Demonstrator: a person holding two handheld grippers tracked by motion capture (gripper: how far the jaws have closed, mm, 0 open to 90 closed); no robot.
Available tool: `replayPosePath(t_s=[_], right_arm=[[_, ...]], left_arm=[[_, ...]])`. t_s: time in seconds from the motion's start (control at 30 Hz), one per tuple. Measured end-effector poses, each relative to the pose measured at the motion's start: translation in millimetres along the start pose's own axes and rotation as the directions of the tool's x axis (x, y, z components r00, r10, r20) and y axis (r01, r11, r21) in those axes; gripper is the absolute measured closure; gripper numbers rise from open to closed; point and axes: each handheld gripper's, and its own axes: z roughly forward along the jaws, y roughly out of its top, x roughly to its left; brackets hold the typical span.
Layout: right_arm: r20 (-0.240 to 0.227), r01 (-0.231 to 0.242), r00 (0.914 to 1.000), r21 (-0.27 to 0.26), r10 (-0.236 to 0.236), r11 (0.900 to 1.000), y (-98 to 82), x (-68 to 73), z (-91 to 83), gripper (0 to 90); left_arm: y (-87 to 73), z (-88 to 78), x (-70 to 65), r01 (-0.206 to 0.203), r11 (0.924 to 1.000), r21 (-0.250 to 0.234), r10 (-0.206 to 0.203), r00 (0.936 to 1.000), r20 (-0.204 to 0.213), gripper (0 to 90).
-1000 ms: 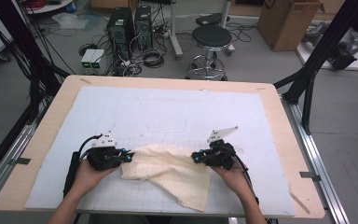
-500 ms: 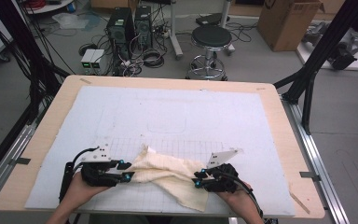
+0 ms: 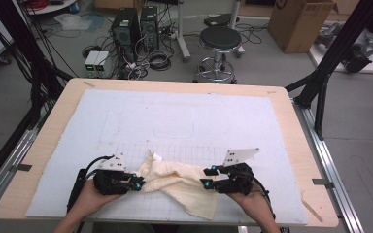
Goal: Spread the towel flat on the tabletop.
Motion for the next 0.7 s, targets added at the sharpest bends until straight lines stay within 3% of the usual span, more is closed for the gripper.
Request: replayPosePath(t_s=[0.13, 0.17, 0.27, 0.33, 0.43, 0.53, 0.7], right_arm=[[0.039, -0.038, 0.9985, -0.033, 0.039, 0.999, 6.8, -15.9, -2.0, 60.8], [0.049, -0.065, 0.9967, -0.01, 0.065, 0.998, 6.1, -20.2, 1.1, 60.8], [0.095, -0.09, 0.9921, 0.082, 0.082, 0.993, 1.5, -30.5, 18.4, 60.5], [0.117, -0.085, 0.9907, 0.135, 0.069, 0.987, -2.2, -31.7, 29.7, 60.0], [0.111, -0.097, 0.9907, 0.177, 0.078, 0.979, -10.2, -32.0, 40.3, 62.1], [0.122, -0.082, 0.9908, 0.182, 0.06, 0.98, -13.0, -29.3, 40.3, 69.6], [0.133, -0.067, 0.9901, 0.173, 0.044, 0.983, -17.9, -23.5, 38.9, 78.6]], left_arm=[[-0.3, 1.4, 0.4, -0.007, 0.9999, 0.015, 0.006, 1.0, 0.001, 78.7], [-0.4, 2.2, -0.5, -0.006, 0.9999, 0.016, 0.006, 1.0, 0.004, 78.4], [-0.5, 3.6, -2.8, -0.02, 0.9995, 0.023, 0.02, 0.9998, -0.005, 77.0], [-0.5, 3.9, -2.5, -0.022, 0.9995, 0.025, 0.022, 0.9997, -0.005, 76.5], [-0.4, 1.9, -1.6, -0.019, 0.9997, 0.016, 0.019, 0.9998, 0.004, 75.1], [0.1, -2.6, -1.1, -0.014, 0.9999, -0.007, 0.014, 0.9998, 0.015, 70.9], [-0.6, -22.1, 5.6, 0.019, 0.9956, -0.091, -0.02, 0.9997, -0.012, 62.3]])
